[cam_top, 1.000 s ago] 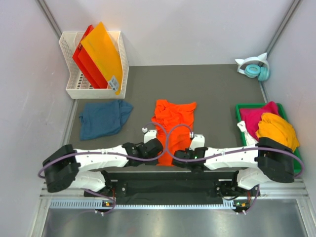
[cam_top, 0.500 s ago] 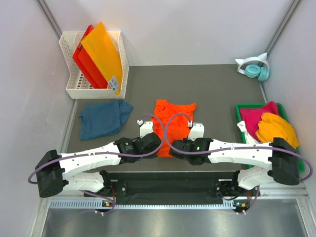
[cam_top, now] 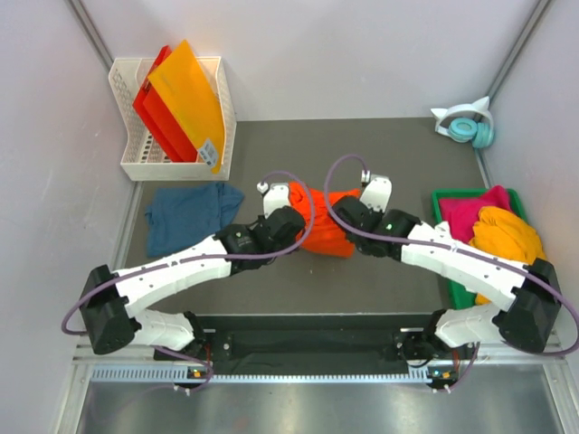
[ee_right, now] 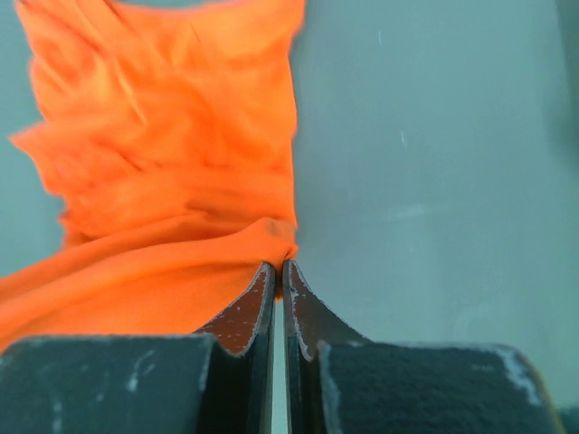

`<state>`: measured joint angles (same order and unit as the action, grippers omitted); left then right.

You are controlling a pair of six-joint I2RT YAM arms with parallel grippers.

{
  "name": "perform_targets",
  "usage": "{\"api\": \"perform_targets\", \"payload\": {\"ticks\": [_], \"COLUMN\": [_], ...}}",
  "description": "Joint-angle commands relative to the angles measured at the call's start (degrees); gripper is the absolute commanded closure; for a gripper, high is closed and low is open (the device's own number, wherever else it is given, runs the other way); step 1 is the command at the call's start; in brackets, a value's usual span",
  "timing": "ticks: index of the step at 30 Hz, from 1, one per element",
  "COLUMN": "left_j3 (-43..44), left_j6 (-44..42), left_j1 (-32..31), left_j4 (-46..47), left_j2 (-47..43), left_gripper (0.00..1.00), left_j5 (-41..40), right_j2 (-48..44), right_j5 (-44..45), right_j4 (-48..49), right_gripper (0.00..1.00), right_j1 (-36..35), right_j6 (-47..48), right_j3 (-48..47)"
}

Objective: Fold and stack the t-shirts
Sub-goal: Fold the tshirt

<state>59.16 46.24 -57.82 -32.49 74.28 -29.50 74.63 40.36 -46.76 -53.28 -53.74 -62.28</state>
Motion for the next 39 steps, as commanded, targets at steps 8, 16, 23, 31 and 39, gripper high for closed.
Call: {"api": "perform_targets", "payload": {"ticks": [8,16,23,31,39], "left_j3": [13.95,22.57,28.90,36.11,38.40], "left_j6": [-12.04,-15.12,-15.04,-15.39,-15.39], "left_j1": [14.57,20.46,23.63,26.71,28.11], "left_j4": [4.63,7.53,9.11,9.29,9.46], "left_j2": [9.28,19.92,28.28,38.64,43.84], "left_gripper": [1.00,1.00,1.00,1.00,1.00], "left_j5": [1.37,4.44,5.94,7.79,9.46], "right_j2": [10.44,20.45,29.25,38.74,41.12], "right_j5": [-2.65,-6.08,-9.15,-11.88,-13.55], "right_j4": [8.09,10.55,11.26,11.08,13.45], "right_gripper": [1.00,1.00,1.00,1.00,1.00], "right_j1": [14.25,19.17,22.25,24.71,25.68], "right_j6": [18.49,22.09,24.11,24.38,22.97], "right_j3": [-15.58,-24.55,-34.29,-40.64,-35.28]}}
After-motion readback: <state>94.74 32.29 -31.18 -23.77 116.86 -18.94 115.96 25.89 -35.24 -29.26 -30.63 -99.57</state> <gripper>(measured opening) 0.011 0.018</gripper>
